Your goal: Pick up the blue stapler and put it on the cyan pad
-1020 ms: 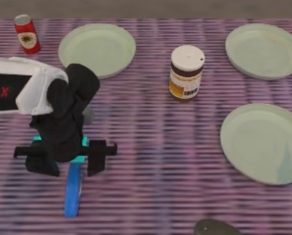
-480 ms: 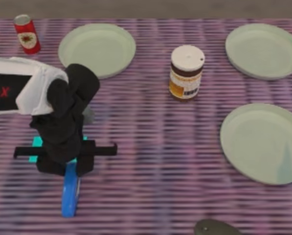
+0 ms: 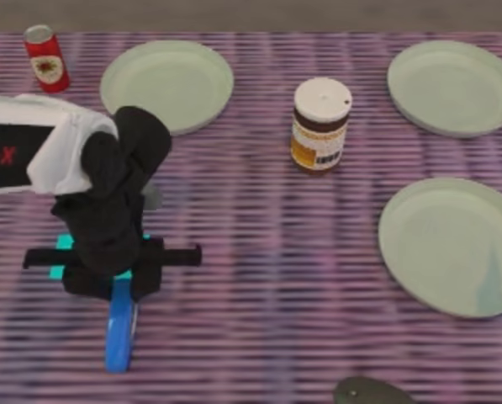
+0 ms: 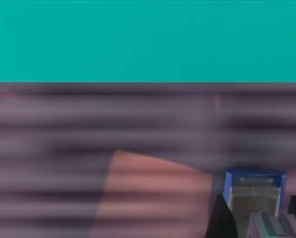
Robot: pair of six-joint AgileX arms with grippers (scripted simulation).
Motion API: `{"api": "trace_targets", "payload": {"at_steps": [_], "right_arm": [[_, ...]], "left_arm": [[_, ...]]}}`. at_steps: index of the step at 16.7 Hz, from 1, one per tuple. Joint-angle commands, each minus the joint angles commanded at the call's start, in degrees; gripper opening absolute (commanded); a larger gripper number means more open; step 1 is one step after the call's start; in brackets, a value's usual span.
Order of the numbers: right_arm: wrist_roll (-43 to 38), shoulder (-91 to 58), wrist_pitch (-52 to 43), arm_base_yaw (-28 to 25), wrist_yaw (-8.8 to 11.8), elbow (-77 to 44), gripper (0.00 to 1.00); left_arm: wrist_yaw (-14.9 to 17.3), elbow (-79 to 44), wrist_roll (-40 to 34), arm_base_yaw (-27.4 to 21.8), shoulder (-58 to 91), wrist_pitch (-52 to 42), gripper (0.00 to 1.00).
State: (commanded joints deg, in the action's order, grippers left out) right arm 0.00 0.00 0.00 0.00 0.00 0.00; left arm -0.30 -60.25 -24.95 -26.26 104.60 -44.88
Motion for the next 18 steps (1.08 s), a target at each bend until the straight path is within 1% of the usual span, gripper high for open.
{"api": "trace_targets", "payload": {"at_steps": [2,7,9,15,18], "right_arm": [[0.00,0.00,0.00,0.00,0.00,0.00,1.00],[0.00,0.00,0.00,0.00,0.00,0.00,1.00],[0.00,0.00,0.00,0.00,0.00,0.00,1.00],[0.00,0.00,0.00,0.00,0.00,0.00,1.00],[0.00,0.00,0.00,0.00,0.00,0.00,1.00]], "left_arm": [[-0.04,-2.45,-0.11,0.08,-1.04,-3.36,0.00],[-0.05,-10.98,-0.41,0.64,-5.62,-17.73,0.00],[-0.03,-13.30,-0.41,0.83,-7.18,-20.91,0.00],[-0.04,-13.76,-0.25,0.60,-7.48,-21.55,0.00],[0.03,-15.11,3.34,0.47,-6.22,-22.02,0.00]]}}
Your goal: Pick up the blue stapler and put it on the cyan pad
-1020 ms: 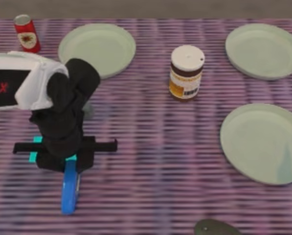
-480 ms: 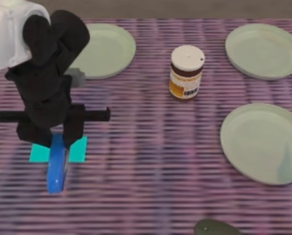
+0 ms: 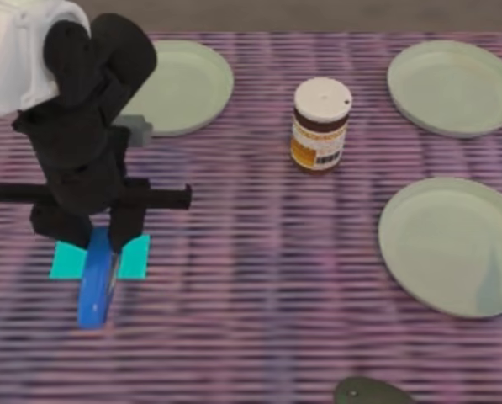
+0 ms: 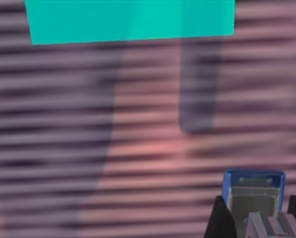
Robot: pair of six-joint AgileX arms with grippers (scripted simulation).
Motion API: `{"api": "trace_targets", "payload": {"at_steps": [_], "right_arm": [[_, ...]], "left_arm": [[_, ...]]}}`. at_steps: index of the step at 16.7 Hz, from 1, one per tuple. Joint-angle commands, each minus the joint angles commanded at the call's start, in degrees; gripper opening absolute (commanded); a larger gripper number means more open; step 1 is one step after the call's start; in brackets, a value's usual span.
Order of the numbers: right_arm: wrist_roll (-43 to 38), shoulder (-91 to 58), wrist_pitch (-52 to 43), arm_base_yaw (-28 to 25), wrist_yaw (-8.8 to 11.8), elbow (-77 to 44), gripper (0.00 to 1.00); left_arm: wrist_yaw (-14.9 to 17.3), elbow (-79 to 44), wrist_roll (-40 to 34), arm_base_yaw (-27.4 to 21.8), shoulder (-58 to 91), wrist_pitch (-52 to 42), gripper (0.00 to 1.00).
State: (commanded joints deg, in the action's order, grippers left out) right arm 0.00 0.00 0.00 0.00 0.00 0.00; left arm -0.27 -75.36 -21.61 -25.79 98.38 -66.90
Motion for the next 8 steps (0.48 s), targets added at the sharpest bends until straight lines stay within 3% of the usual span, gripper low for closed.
{"api": "trace_targets", "payload": {"at_steps": [4,8], "right_arm": [[0.00,0.00,0.00,0.00,0.00,0.00,1.00],[0.00,0.00,0.00,0.00,0.00,0.00,1.00]], "left_arm": [[0.21,-3.39,13.01,0.07,3.02,-0.88,0.00],[0.52,-6.53,33.81,0.66,6.13,-1.44,0.00]]}}
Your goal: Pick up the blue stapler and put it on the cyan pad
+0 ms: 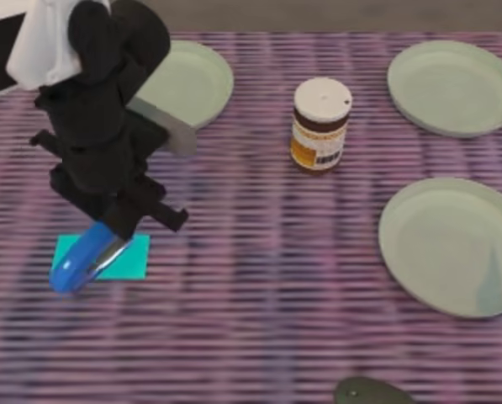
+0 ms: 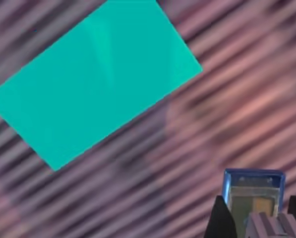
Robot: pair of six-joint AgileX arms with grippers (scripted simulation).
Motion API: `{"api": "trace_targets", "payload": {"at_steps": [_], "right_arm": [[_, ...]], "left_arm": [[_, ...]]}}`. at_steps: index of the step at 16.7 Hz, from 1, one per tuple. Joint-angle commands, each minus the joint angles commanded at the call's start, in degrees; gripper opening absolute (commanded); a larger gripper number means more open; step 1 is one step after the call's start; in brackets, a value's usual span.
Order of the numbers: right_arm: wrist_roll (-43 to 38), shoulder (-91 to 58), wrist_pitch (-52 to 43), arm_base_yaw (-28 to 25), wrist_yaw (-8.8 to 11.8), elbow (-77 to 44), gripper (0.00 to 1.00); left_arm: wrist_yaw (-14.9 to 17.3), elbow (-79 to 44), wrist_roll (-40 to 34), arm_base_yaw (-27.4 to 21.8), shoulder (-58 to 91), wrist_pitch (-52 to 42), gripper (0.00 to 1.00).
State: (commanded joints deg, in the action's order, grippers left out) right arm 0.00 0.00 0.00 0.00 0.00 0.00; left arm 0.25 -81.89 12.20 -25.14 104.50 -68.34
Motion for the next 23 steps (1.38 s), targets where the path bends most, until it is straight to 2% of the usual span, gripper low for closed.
{"api": "trace_targets", "payload": {"at_steps": [6,10,13,19,23], "right_arm": [[0.00,0.00,0.00,0.00,0.00,0.00,1.00],[0.00,0.00,0.00,0.00,0.00,0.00,1.00],[0.00,0.00,0.00,0.00,0.00,0.00,1.00],[0.00,0.00,0.00,0.00,0.00,0.00,1.00],[0.00,0.00,0.00,0.00,0.00,0.00,1.00]], "left_arm": [[0.54,-4.28,35.19,1.05,4.12,-0.33,0.00],[0.85,-6.01,49.79,1.88,4.39,0.86,0.00],[0.96,-6.34,54.24,2.28,3.90,1.70,0.00],[0.91,-6.01,54.57,2.01,4.01,1.89,0.00],[0.94,-1.03,55.57,3.16,5.64,8.45,0.00]]}}
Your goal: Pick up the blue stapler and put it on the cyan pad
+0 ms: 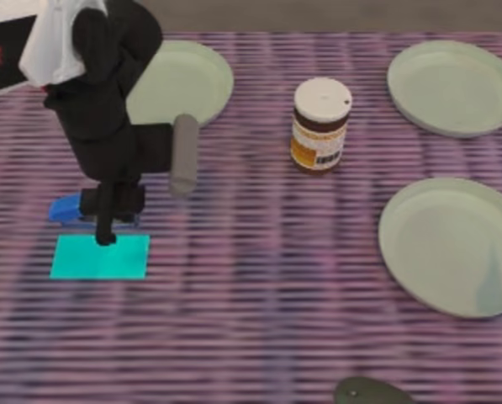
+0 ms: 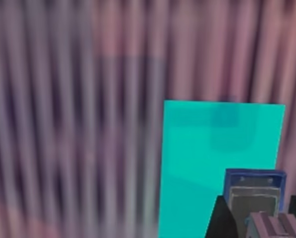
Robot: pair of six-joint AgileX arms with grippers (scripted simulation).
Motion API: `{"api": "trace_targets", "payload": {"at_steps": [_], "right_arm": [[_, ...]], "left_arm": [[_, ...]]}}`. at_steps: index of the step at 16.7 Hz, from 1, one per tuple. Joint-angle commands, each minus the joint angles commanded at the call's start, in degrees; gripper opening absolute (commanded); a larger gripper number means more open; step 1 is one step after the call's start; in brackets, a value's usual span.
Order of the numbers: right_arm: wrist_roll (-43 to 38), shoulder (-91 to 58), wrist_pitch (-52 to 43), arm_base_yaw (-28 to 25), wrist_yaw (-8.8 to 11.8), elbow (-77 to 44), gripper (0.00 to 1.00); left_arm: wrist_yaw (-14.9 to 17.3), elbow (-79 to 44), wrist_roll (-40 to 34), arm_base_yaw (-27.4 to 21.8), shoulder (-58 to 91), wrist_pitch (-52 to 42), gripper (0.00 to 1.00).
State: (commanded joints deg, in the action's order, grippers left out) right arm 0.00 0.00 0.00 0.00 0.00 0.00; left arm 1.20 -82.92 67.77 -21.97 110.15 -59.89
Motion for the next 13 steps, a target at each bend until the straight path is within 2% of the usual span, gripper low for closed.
{"api": "trace_targets", "payload": {"at_steps": [5,10,13], "right_arm": [[0.00,0.00,0.00,0.00,0.00,0.00,1.00],[0.00,0.00,0.00,0.00,0.00,0.00,1.00],[0.00,0.00,0.00,0.00,0.00,0.00,1.00]], "left_arm": [[0.20,8.96,1.91,2.06,3.26,12.95,0.00],[0.25,10.24,2.24,2.35,3.78,14.37,0.00],[0.25,10.24,2.24,2.35,3.78,14.37,0.23]]}}
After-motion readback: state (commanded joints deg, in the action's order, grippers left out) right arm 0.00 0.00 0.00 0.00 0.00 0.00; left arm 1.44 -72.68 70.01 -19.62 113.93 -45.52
